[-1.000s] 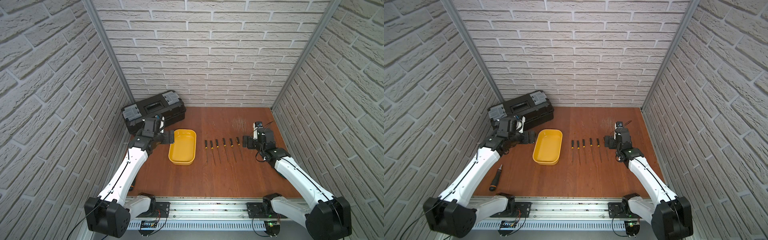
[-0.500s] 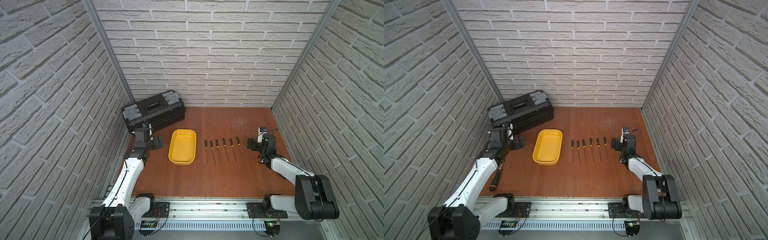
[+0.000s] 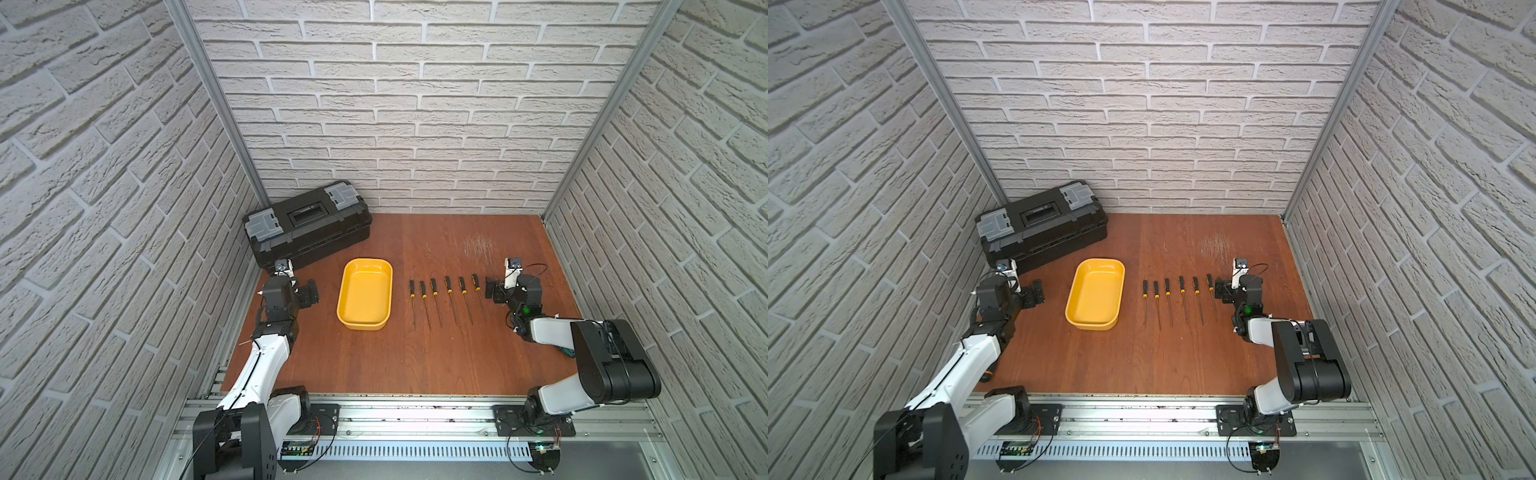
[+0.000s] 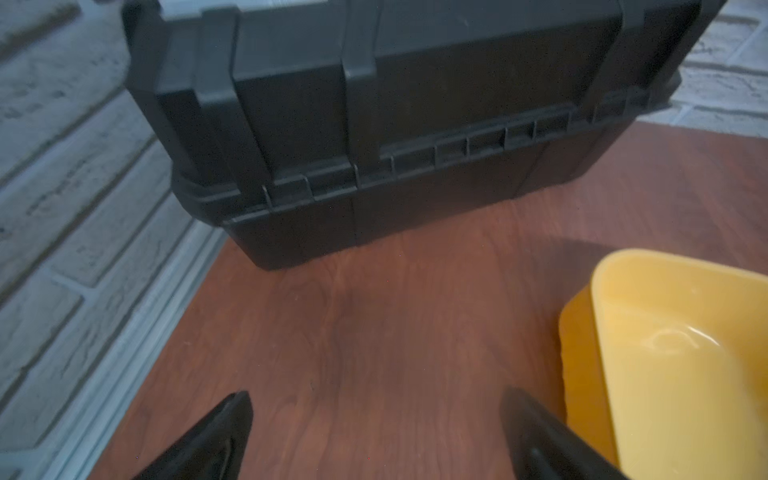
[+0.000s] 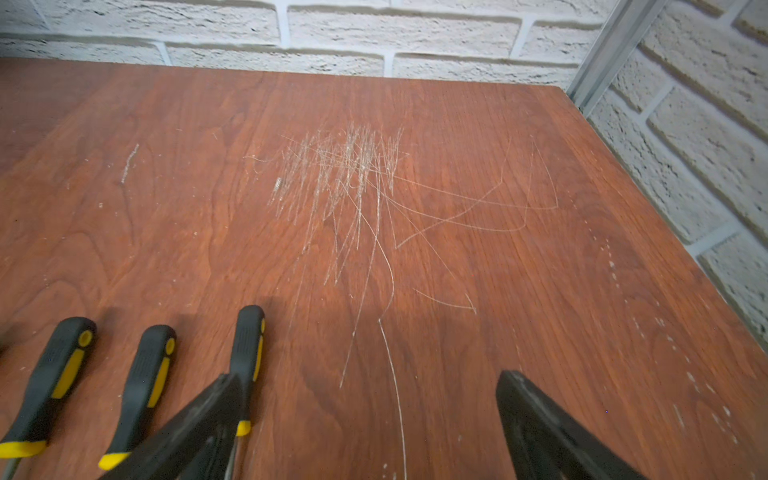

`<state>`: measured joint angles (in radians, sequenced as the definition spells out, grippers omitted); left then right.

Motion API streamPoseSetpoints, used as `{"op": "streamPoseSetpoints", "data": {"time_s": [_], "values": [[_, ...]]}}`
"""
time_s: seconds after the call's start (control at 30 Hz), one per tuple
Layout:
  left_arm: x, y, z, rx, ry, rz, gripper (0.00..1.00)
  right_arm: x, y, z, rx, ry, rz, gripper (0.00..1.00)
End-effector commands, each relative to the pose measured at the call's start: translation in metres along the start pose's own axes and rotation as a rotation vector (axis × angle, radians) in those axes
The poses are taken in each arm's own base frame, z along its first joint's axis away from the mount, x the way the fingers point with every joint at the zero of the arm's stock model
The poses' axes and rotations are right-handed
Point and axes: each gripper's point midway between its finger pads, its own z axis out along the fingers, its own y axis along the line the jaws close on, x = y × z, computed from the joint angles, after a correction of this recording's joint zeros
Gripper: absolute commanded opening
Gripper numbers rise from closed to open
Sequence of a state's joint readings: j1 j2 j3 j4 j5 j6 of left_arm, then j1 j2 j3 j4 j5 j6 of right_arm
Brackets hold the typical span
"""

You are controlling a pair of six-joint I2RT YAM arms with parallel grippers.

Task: Take the file tool out of the storage box
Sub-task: Reset both arms

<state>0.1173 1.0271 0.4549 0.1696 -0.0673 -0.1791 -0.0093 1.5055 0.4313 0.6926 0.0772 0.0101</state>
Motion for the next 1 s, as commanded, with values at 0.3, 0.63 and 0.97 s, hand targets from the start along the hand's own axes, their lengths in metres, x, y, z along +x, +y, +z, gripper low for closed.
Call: {"op": "streamPoseSetpoints", "data": {"time_s": [0.3,0.63,0.97], "values": [[0.006,0.002,0.039,0.003,-0.214,0.075,0.98,-0.016,0.001,-0.002,0.001,-0.087,-0.016,0.99],[0.022,-0.024,0.066,0.066,-0.167,0.163,0.99,-0.016,0.001,-0.002,0.001,-0.088,-0.016,0.99],[0.023,-0.032,0.076,0.127,-0.114,0.184,0.99,-0.016,0.001,-0.002,0.001,-0.086,-0.015,0.99]]}}
